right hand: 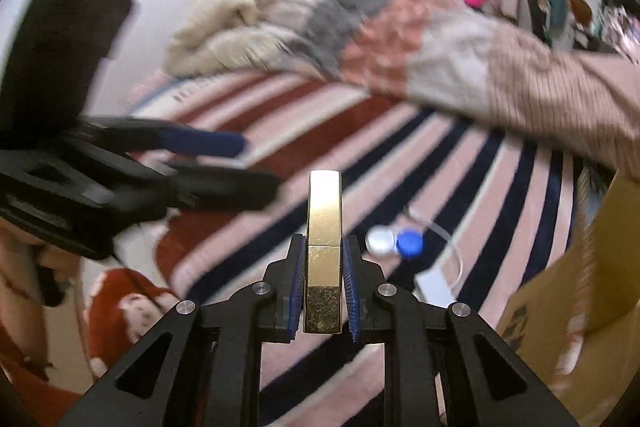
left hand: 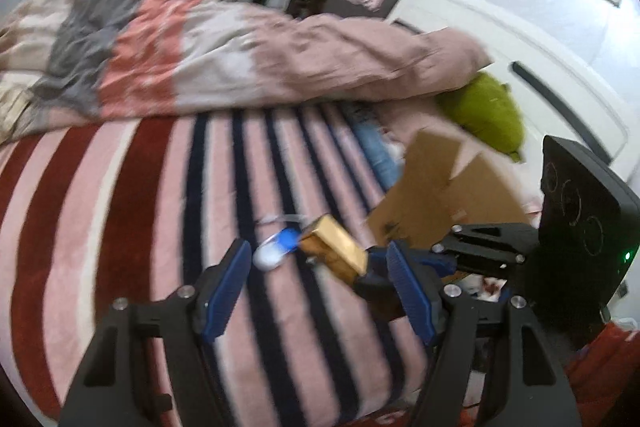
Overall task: Organize rigid objects
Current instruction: 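Carry the gold stick into the cardboard box and release, then move the right gripper to the white-and-blue contact lens case and grasp it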
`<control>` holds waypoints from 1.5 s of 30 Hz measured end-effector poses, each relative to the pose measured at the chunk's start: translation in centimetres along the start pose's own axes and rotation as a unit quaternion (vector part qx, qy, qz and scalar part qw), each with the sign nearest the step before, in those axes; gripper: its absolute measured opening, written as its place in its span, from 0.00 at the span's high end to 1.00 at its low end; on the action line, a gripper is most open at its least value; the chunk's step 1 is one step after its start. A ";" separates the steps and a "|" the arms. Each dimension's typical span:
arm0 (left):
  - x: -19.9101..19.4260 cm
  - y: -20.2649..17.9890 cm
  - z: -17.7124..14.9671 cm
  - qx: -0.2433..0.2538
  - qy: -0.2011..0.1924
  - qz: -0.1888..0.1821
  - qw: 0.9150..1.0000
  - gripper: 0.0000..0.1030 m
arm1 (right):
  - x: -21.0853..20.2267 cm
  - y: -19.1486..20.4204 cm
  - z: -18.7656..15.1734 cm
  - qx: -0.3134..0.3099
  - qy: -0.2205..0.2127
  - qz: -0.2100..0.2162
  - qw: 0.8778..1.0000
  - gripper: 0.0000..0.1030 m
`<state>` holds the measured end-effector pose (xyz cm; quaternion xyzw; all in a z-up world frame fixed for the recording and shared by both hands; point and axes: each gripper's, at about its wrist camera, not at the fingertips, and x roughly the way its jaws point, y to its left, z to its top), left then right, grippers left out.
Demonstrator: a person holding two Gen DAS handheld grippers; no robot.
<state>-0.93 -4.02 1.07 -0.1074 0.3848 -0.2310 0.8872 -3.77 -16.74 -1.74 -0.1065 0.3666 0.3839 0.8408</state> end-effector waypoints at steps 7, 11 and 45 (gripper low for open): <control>3.0 -5.5 4.0 0.032 0.004 -0.060 0.998 0.66 | -5.9 -2.0 0.7 -0.023 -0.065 -0.017 0.997 0.87; 6.3 -8.7 5.8 0.052 0.025 -0.090 0.994 0.68 | -8.2 -5.2 -0.5 -0.004 -0.081 -0.040 0.996 0.87; 3.1 -5.9 4.9 0.072 0.021 0.067 0.995 0.33 | -7.4 -8.0 -0.7 0.050 0.007 -0.046 0.998 0.76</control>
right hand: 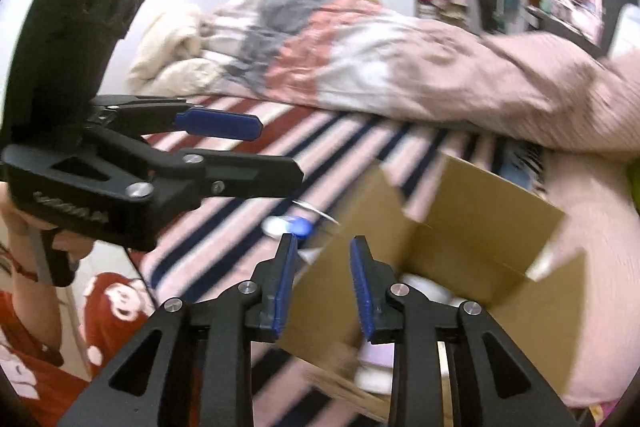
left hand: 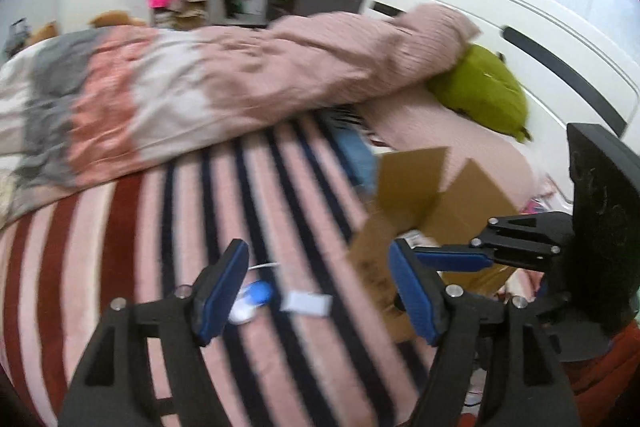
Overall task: Organize rigid objects
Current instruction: 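Move the right gripper to the white-and-blue contact lens case and grasp it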
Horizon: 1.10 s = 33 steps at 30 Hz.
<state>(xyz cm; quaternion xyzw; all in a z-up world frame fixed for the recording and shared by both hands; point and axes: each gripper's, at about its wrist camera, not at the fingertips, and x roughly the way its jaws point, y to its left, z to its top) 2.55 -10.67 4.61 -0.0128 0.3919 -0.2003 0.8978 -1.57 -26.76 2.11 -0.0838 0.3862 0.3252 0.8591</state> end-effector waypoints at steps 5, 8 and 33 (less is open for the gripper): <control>-2.0 5.4 -3.4 -0.039 -0.011 0.053 0.998 0.30 | 3.4 5.4 1.7 -0.039 0.009 0.044 0.998 0.70; -2.1 8.4 -5.5 -0.067 -0.007 0.065 0.996 0.29 | 6.3 7.5 1.8 -0.042 0.033 0.067 0.996 0.57; 3.5 13.7 -9.4 -0.104 0.049 0.078 0.990 0.29 | 22.0 4.6 -1.6 -0.016 0.101 -0.056 0.993 0.43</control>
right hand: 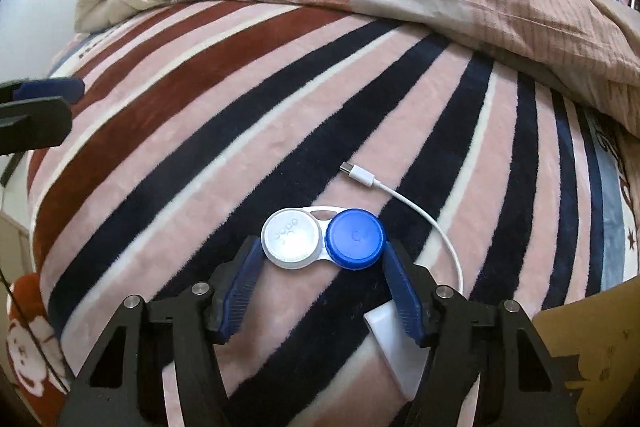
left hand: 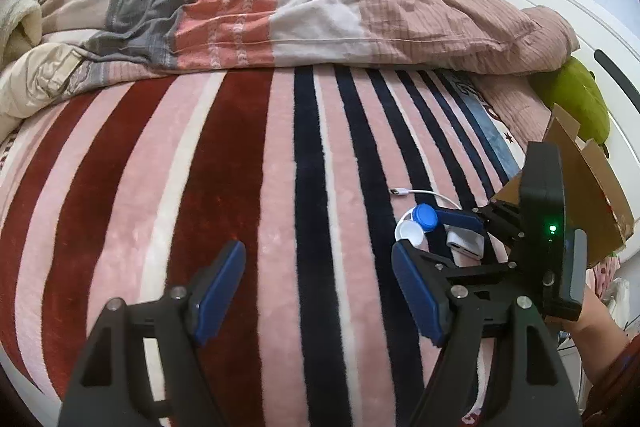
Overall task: Organize rigid objects
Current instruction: 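Carry the lens case into the cardboard box and open the right gripper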
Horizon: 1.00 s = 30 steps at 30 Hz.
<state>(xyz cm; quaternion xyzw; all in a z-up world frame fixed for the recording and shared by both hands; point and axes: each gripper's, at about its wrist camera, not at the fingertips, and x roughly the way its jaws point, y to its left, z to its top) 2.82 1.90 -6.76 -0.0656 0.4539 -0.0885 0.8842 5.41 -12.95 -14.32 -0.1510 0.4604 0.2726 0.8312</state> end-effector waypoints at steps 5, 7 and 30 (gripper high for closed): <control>-1.5 -1.5 0.4 0.007 -0.007 -0.021 1.000 0.29 | -2.5 0.6 -0.2 -0.009 -0.035 0.022 0.999 0.44; -2.3 -2.8 0.6 0.016 -0.014 -0.040 0.999 0.29 | -4.2 1.2 -0.2 -0.020 -0.051 0.035 0.998 0.44; -2.3 -23.7 6.4 0.165 0.017 -0.210 0.964 0.77 | -21.9 -7.3 -4.9 0.006 -0.209 0.007 0.978 0.44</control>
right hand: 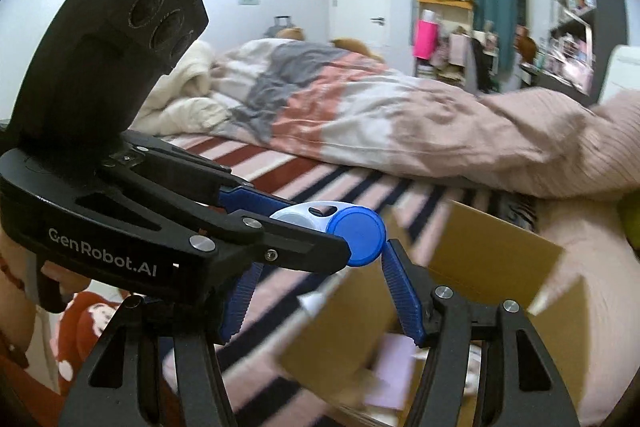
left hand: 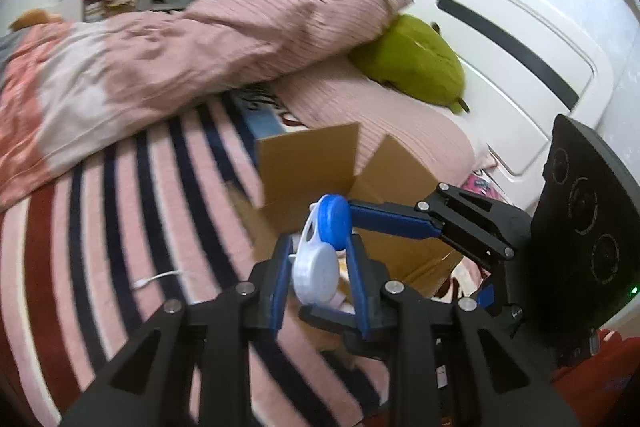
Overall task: Organize rigid objects
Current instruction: 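Carry the lens case into the cardboard box and open the right gripper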
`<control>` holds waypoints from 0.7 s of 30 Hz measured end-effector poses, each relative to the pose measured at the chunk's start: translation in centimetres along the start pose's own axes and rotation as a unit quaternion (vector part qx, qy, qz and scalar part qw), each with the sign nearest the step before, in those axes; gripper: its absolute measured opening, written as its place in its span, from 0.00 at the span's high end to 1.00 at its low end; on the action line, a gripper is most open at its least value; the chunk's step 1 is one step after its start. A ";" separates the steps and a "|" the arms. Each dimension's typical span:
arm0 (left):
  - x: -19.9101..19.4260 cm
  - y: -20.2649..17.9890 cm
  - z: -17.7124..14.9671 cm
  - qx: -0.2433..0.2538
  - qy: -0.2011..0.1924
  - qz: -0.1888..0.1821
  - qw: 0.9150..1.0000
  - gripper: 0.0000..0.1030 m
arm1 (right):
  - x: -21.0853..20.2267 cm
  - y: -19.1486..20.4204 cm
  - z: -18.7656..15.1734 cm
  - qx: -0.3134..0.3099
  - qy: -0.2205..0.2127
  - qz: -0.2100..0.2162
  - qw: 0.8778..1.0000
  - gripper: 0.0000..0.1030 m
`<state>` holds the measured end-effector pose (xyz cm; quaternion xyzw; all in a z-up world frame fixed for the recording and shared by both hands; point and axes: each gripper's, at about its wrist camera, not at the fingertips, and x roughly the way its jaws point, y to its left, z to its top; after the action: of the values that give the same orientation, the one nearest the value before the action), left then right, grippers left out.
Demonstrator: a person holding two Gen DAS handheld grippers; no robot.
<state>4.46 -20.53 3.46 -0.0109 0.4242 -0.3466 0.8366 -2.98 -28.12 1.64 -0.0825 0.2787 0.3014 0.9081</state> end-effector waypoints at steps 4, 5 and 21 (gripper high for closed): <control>3.7 -0.9 1.9 -0.001 0.039 -0.035 0.999 0.77 | -0.7 -3.0 -0.9 0.022 0.019 -0.030 0.999 0.44; 4.7 -1.1 2.3 -0.001 0.051 -0.043 0.998 0.77 | -0.6 -3.8 -1.1 0.031 0.030 -0.036 0.998 0.44; 2.2 0.0 1.9 -0.002 0.010 0.036 0.999 0.37 | -0.2 -6.7 -2.5 0.064 0.096 -0.085 0.990 0.37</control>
<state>6.63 -22.33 3.15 0.0064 0.4334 -0.3153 0.8442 -0.30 -34.41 -0.44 -0.0760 0.3749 0.1955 0.9030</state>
